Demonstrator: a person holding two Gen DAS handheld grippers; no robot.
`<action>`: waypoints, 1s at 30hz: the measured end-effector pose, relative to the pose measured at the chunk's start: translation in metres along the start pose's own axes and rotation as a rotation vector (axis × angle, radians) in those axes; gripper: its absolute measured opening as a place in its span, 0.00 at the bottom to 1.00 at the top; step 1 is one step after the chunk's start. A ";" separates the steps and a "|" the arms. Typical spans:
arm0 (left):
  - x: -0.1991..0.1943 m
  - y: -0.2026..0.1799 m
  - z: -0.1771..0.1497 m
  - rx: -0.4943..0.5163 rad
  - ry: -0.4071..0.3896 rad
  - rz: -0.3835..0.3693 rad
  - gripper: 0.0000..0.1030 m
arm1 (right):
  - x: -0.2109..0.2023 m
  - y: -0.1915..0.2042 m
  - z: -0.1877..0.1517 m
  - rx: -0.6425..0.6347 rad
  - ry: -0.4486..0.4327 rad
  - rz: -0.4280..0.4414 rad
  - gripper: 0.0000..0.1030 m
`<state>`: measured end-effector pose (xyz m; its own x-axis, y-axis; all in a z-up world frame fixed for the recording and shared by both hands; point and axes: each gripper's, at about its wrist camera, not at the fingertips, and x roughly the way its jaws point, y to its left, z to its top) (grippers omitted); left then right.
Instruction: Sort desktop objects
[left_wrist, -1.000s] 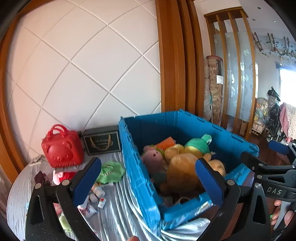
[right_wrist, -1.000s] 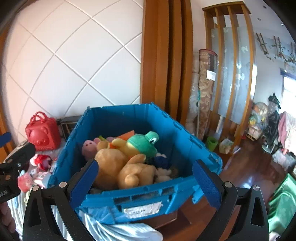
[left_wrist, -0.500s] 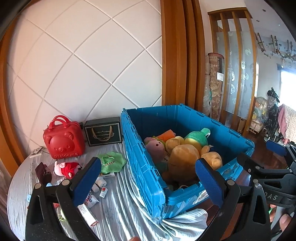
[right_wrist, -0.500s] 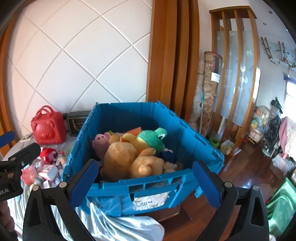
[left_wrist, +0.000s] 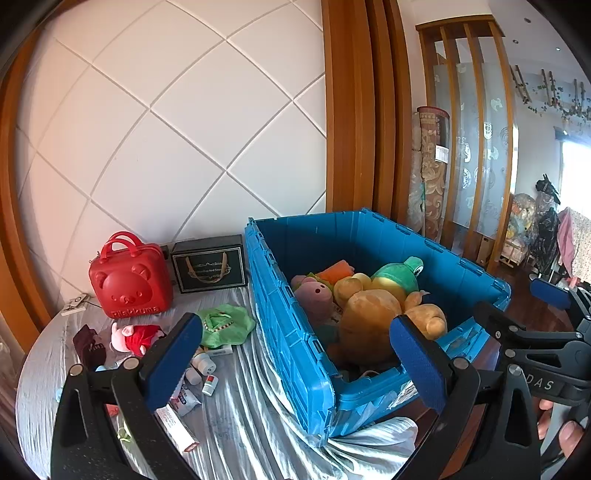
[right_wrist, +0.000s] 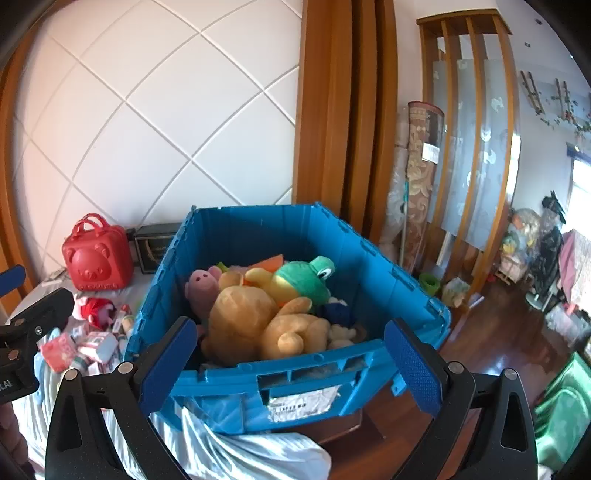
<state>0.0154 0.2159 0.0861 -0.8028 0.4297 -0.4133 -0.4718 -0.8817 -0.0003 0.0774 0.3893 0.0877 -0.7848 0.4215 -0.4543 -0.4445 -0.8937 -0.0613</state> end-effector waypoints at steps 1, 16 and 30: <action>0.000 0.000 0.000 0.000 0.000 0.001 1.00 | 0.000 0.000 0.000 0.000 -0.001 -0.001 1.00; 0.005 0.002 0.001 0.000 0.007 0.016 1.00 | 0.010 0.000 0.000 0.003 0.010 0.009 1.00; 0.010 0.004 0.002 0.001 0.015 0.035 1.00 | 0.017 -0.003 0.001 0.006 0.018 0.013 1.00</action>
<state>0.0047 0.2170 0.0838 -0.8131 0.3961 -0.4266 -0.4442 -0.8958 0.0150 0.0655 0.3993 0.0812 -0.7828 0.4071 -0.4705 -0.4372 -0.8980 -0.0496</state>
